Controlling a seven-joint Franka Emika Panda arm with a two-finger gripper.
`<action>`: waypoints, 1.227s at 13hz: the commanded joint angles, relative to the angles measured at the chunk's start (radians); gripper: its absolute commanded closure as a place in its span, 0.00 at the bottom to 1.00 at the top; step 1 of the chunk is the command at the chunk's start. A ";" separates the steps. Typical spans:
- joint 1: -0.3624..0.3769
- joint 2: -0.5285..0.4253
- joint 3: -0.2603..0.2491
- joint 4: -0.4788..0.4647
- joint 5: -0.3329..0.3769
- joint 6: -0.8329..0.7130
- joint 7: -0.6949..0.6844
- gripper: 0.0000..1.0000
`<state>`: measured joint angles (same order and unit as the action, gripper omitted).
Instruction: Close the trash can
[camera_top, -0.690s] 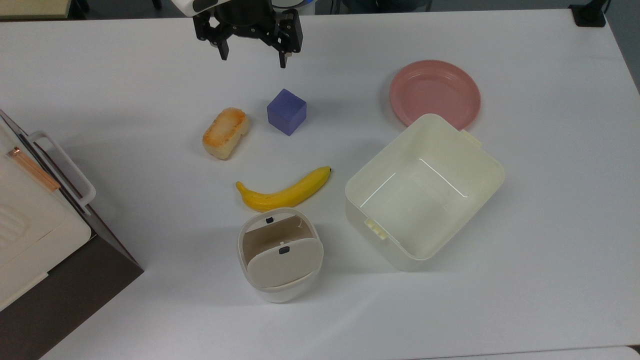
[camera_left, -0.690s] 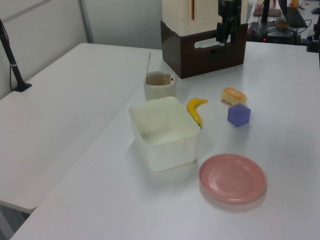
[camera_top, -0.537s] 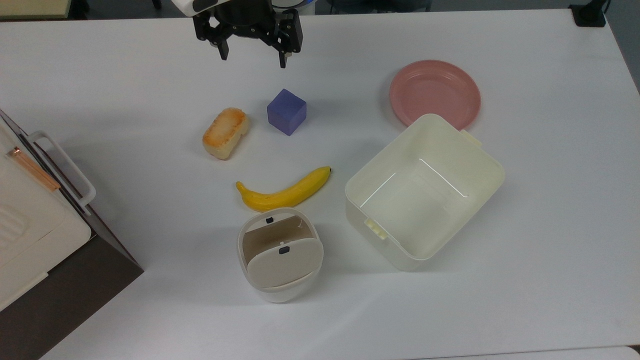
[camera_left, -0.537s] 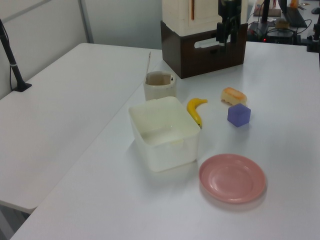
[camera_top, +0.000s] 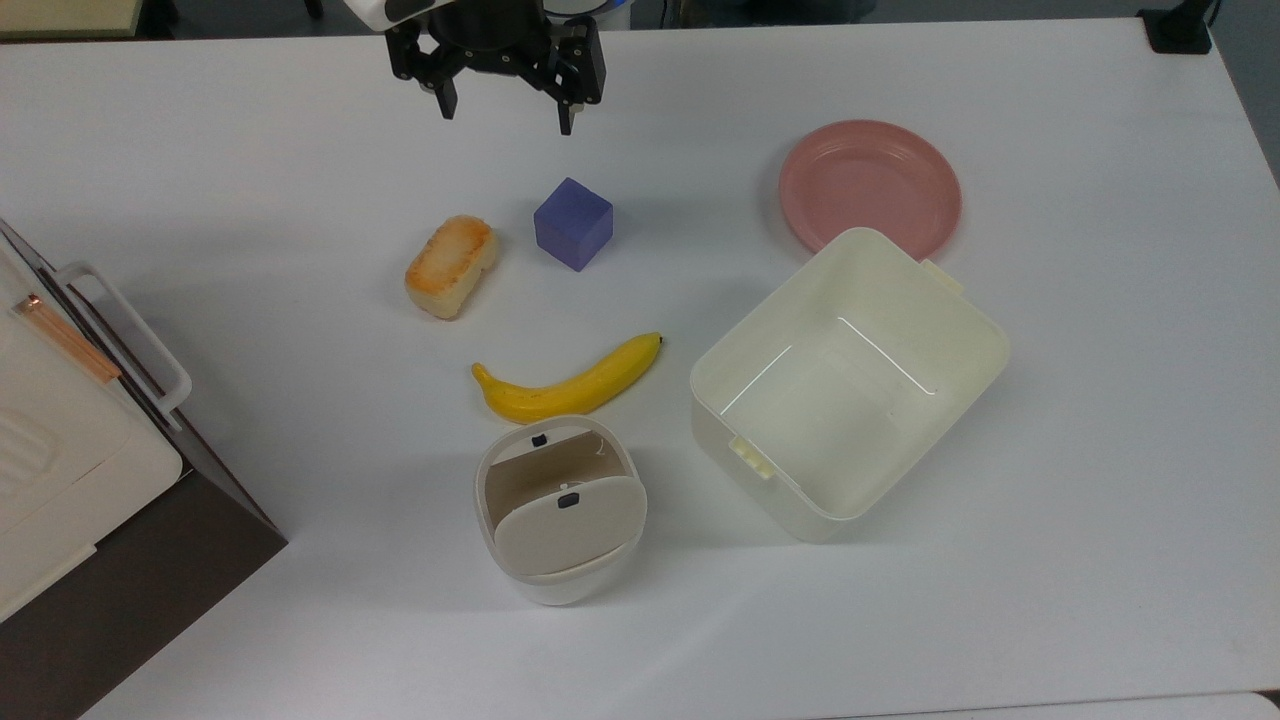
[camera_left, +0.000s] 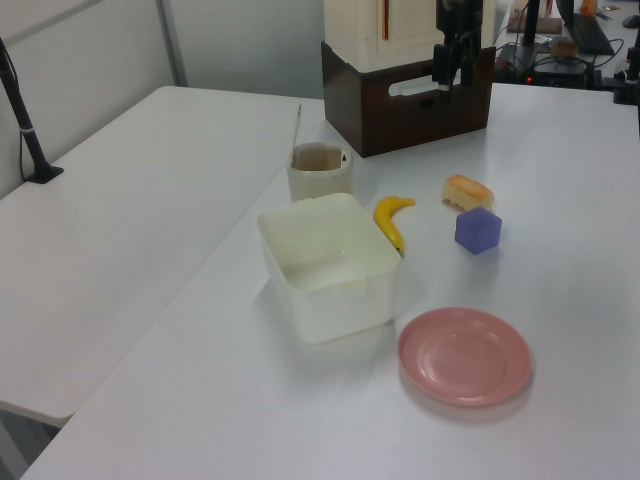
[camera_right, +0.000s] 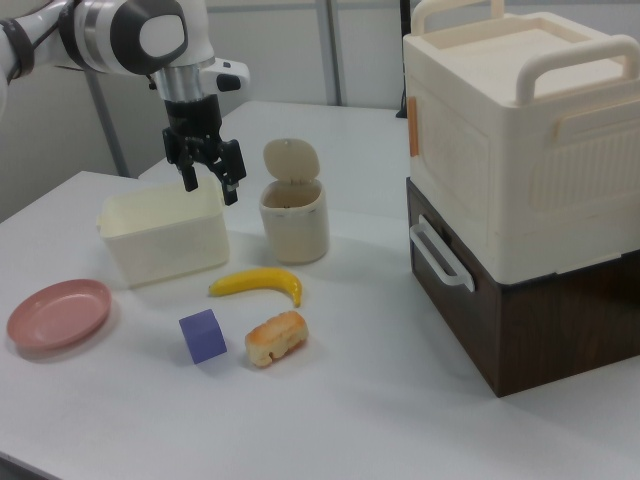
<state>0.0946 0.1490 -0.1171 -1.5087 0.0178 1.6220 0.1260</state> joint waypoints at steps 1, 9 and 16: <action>0.007 -0.020 -0.009 -0.019 0.016 -0.019 -0.006 0.00; 0.004 -0.016 -0.009 -0.018 0.021 0.004 -0.023 0.09; -0.006 -0.016 -0.009 -0.021 0.074 0.044 -0.059 0.70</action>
<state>0.0917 0.1492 -0.1174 -1.5094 0.0418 1.6296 0.0978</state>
